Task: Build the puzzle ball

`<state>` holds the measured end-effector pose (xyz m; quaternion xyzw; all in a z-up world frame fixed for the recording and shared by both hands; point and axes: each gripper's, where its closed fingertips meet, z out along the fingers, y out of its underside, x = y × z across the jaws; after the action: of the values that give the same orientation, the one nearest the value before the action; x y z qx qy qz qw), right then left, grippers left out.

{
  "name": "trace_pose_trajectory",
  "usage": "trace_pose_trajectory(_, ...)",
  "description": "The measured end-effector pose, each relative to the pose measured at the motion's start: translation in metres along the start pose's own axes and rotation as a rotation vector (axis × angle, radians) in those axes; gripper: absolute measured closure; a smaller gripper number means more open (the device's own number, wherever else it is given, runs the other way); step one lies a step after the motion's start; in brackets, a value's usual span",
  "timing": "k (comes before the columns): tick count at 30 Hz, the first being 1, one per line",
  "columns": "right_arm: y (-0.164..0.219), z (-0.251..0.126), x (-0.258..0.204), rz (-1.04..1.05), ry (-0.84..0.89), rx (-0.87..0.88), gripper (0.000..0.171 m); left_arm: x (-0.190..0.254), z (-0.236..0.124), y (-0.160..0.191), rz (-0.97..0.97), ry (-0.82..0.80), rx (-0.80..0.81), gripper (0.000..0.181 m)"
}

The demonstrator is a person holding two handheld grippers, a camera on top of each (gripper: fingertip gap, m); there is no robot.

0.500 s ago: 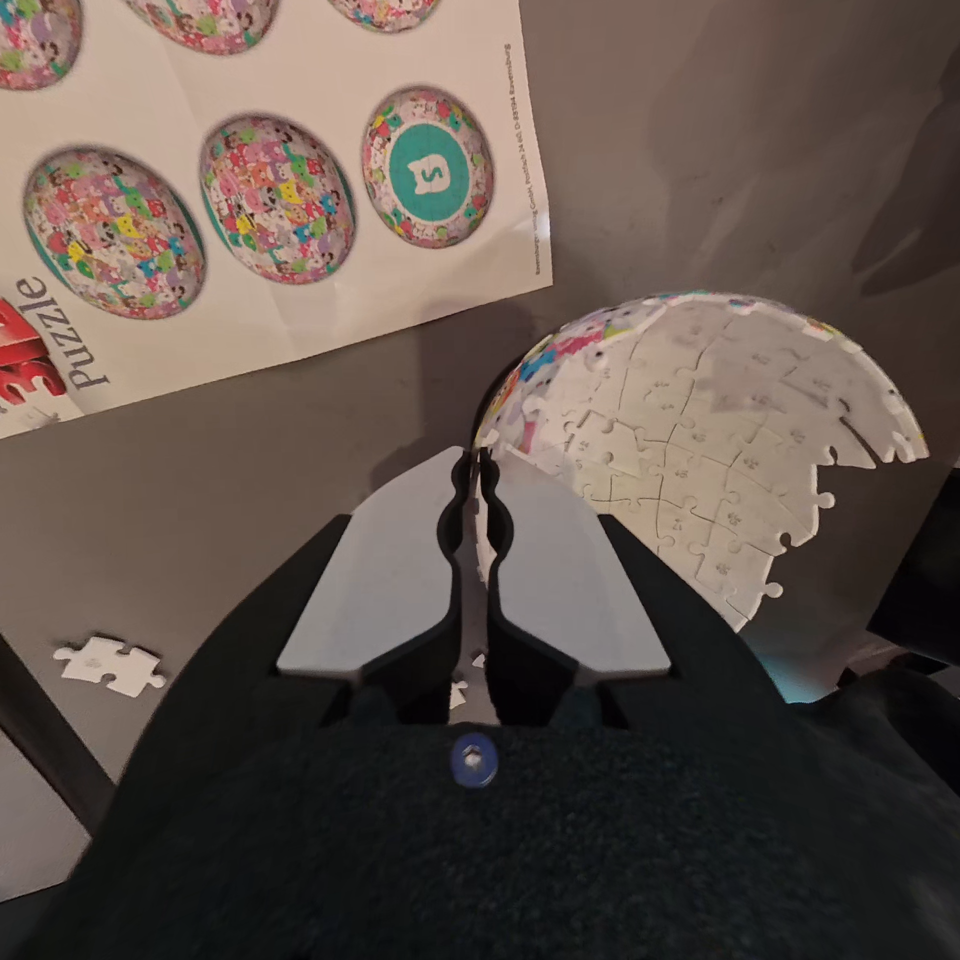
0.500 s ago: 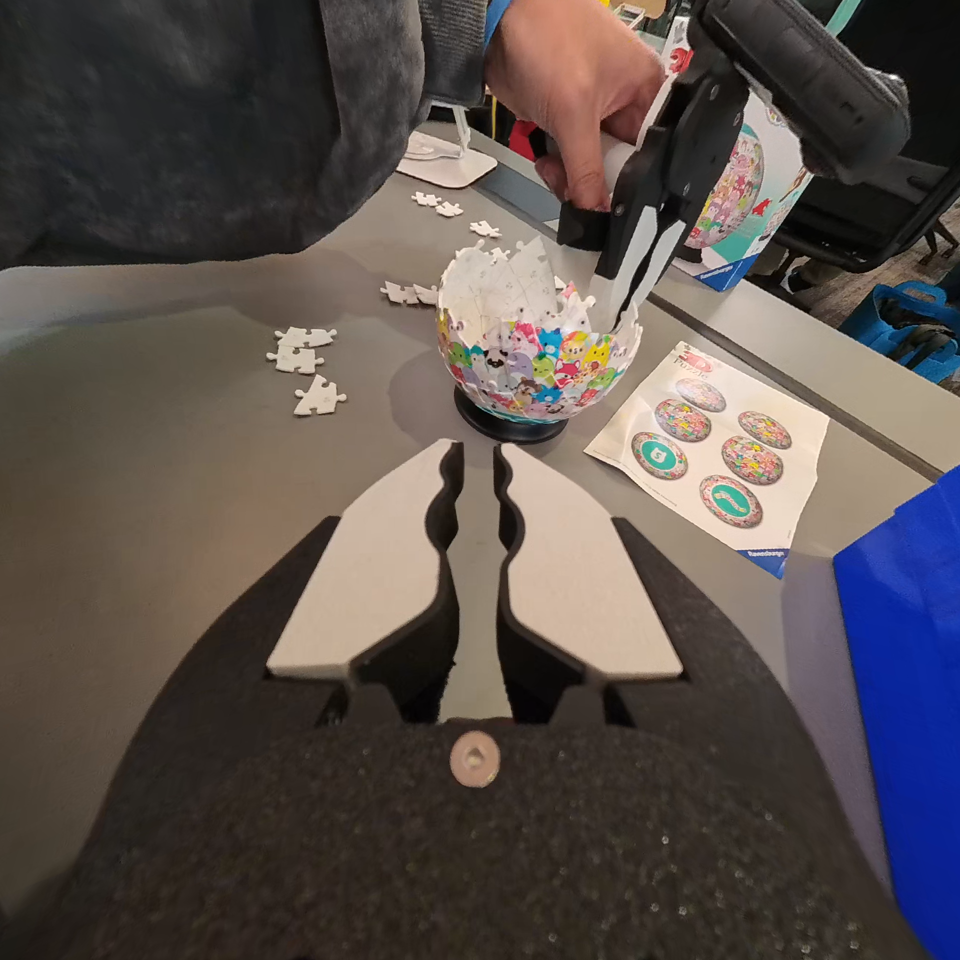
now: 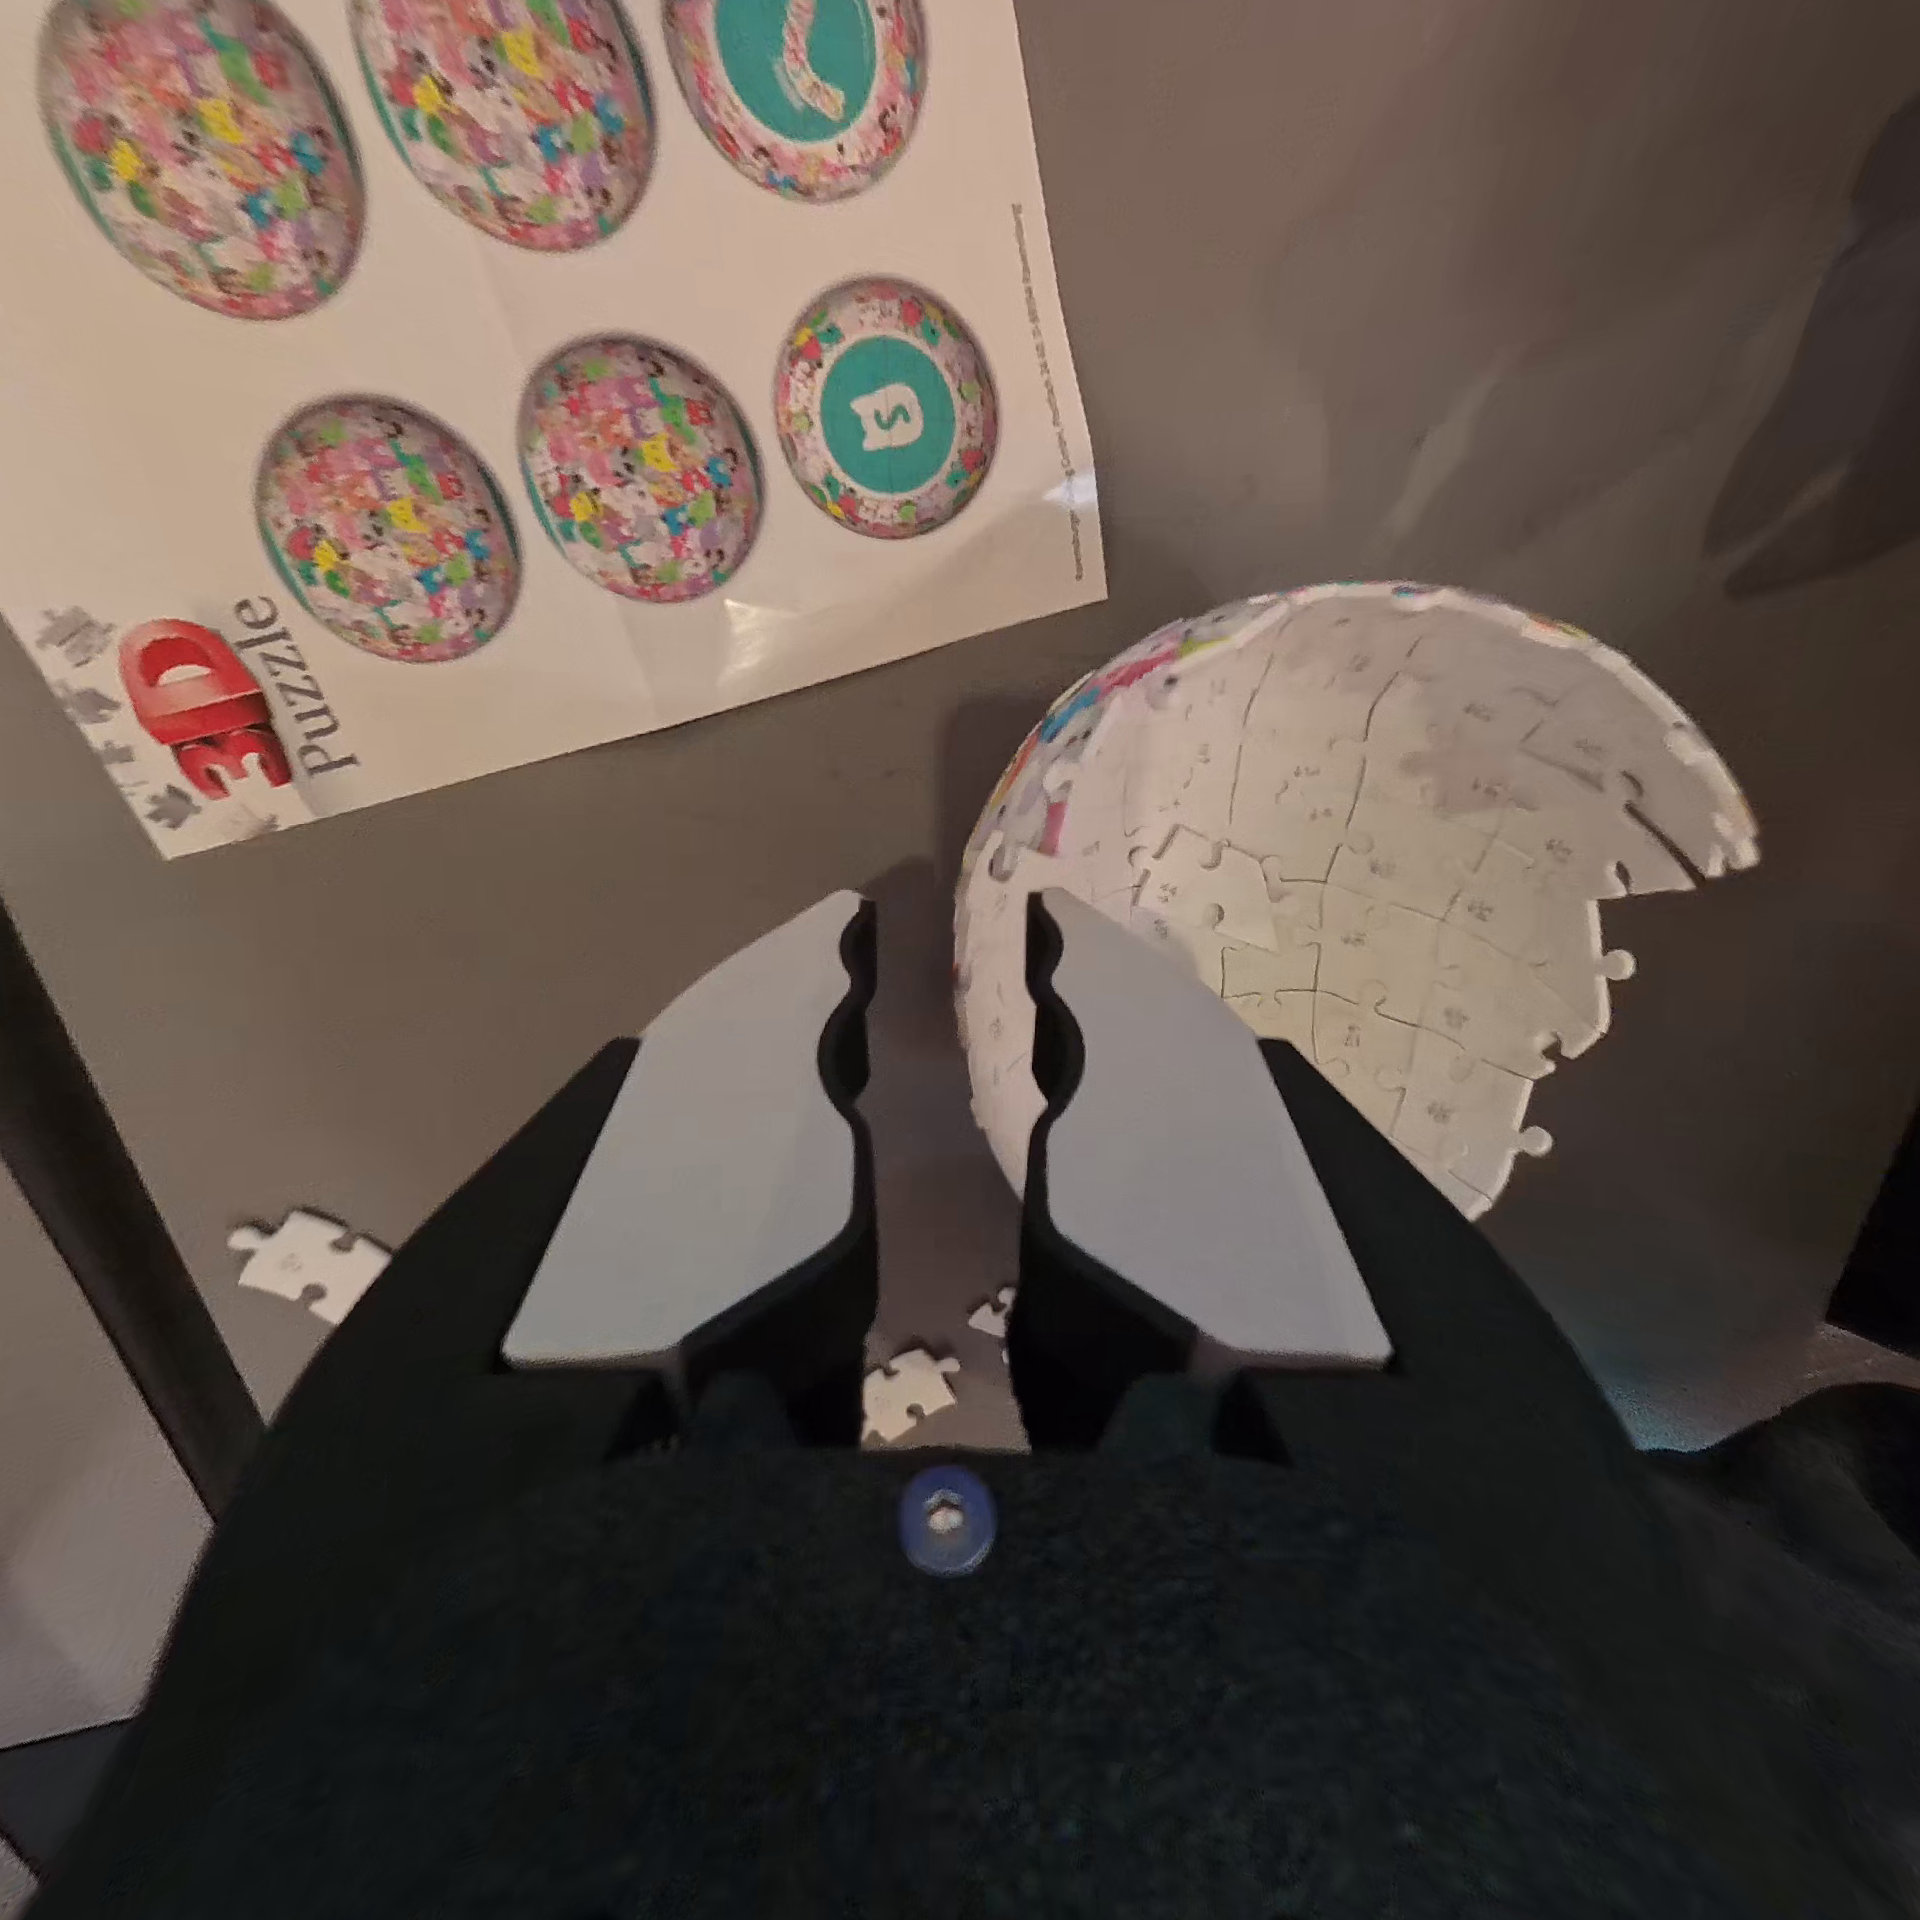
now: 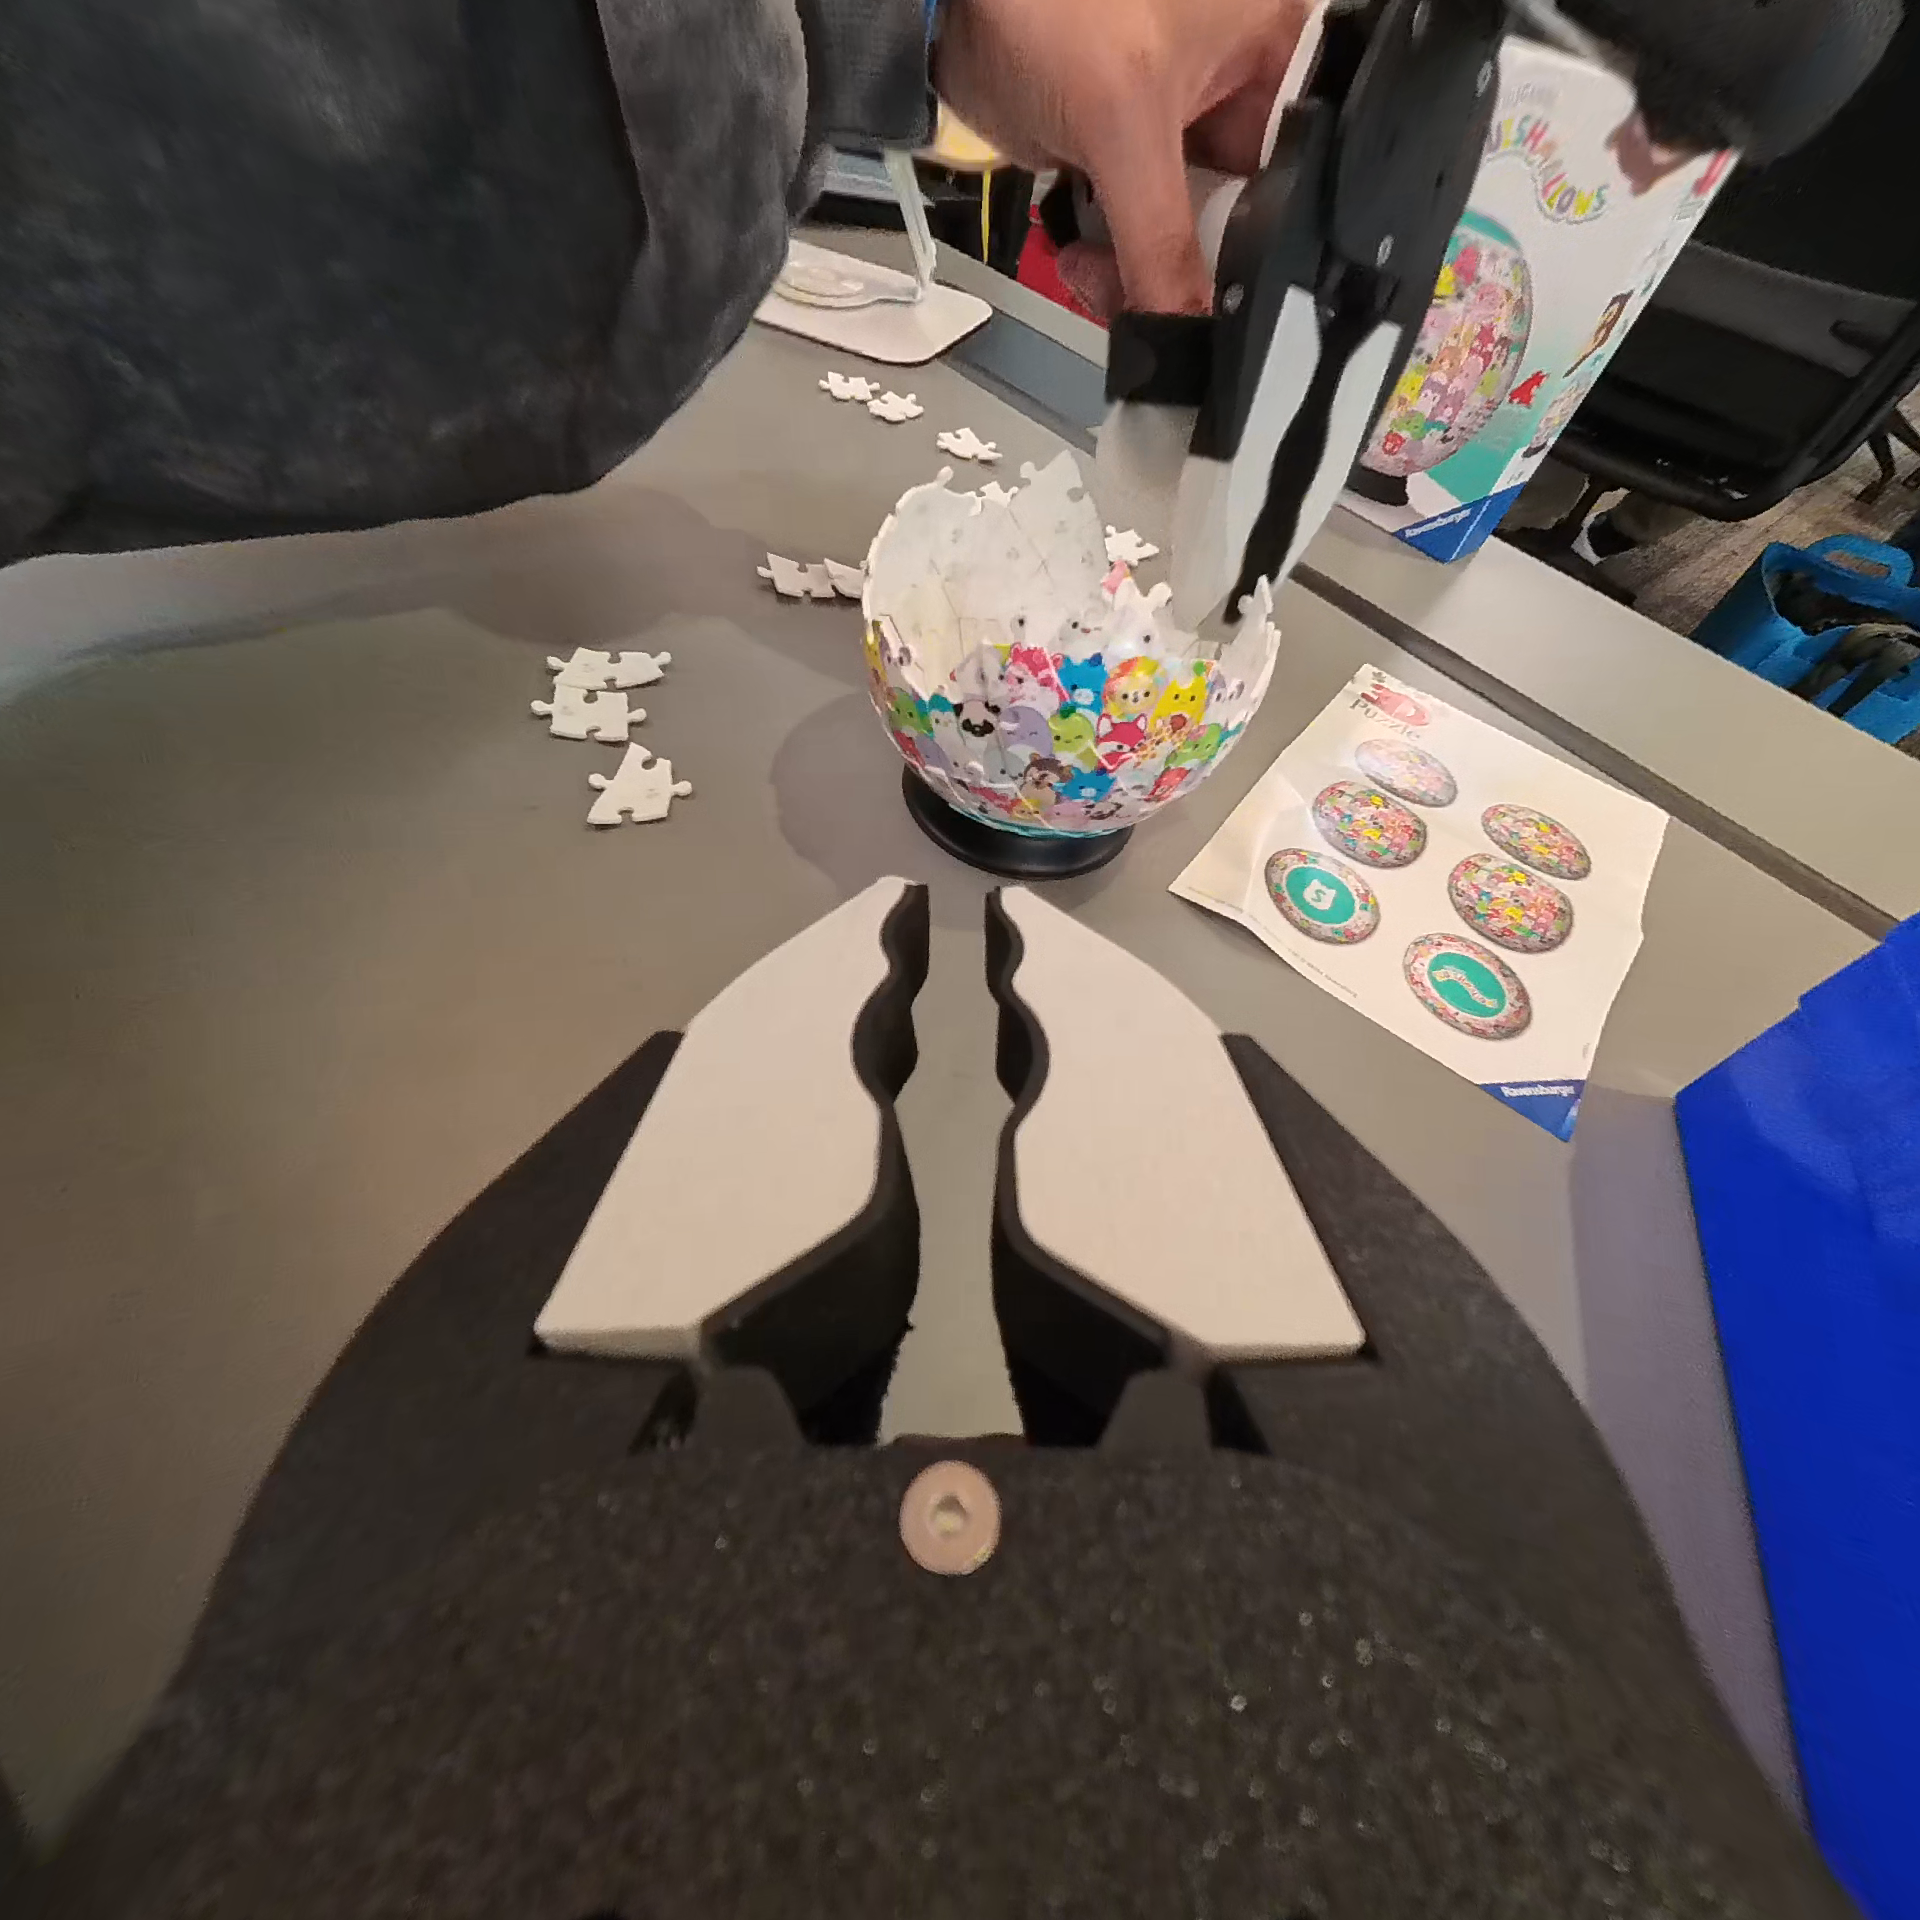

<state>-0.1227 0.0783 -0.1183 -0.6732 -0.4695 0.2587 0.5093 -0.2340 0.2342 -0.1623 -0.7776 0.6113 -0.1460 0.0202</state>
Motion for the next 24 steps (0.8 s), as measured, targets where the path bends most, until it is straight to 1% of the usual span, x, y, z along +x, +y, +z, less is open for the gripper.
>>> trace_pose_trajectory(3,0.001,0.000,0.001,0.005,-0.001,-0.004,0.161,-0.001,-0.006,0.001,-0.001,-0.008,-0.002,0.157)
trace_pose_trajectory(9,0.002,0.001,-0.001,0.000,-0.005,-0.009,0.161,0.000,0.011,0.010,0.027,-0.010,-0.095,0.162)
trace_pose_trajectory(12,0.002,0.001,-0.001,-0.003,-0.006,-0.011,0.161,0.002,0.016,0.007,0.016,0.024,-0.086,0.176)
trace_pose_trajectory(13,0.002,0.001,-0.001,-0.002,-0.006,-0.011,0.161,0.002,0.017,0.006,0.007,0.038,-0.082,0.178)
trace_pose_trajectory(21,0.003,0.000,0.000,0.005,-0.006,-0.012,0.161,0.003,0.016,0.006,0.007,0.053,-0.072,0.179)
trace_pose_trajectory(22,0.003,0.000,0.001,0.004,-0.003,-0.013,0.161,0.002,0.013,0.006,0.008,0.042,-0.063,0.179)
trace_pose_trajectory(23,0.004,-0.001,0.002,0.005,-0.001,-0.012,0.161,0.000,0.007,0.004,0.004,0.024,-0.035,0.169)
trace_pose_trajectory(24,0.004,-0.002,0.002,0.009,0.001,-0.011,0.161,0.000,-0.003,0.001,-0.003,0.008,0.011,0.150)
